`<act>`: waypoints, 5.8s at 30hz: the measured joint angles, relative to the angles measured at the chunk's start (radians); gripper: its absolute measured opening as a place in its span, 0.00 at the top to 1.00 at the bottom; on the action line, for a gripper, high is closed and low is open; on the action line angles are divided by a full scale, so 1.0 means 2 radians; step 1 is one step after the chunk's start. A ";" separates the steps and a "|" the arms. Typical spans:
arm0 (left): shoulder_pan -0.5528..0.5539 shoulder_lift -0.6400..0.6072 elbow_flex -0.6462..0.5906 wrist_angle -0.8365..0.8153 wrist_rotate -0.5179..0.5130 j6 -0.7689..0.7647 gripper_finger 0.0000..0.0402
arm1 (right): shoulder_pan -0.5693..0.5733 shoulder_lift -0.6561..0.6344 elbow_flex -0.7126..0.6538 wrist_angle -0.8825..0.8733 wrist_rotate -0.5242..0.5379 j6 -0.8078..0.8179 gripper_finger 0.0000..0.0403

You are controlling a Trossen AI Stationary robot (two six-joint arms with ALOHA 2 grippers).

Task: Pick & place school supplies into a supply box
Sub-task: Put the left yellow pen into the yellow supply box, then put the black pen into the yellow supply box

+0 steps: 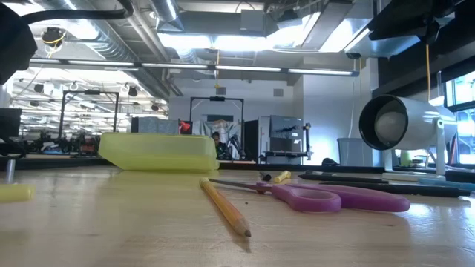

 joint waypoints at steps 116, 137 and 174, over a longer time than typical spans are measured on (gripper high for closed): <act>0.641 -0.176 -0.072 -0.062 -0.054 0.823 0.63 | -0.005 0.220 0.005 -0.151 -0.447 0.092 0.70; 0.462 -0.249 -0.052 0.006 -0.027 0.588 0.63 | 0.078 0.334 0.004 -0.108 -0.485 -0.205 0.70; 0.195 -0.249 -0.052 0.070 -0.248 0.321 0.63 | 0.099 0.318 -0.003 -0.073 -0.465 -0.158 0.91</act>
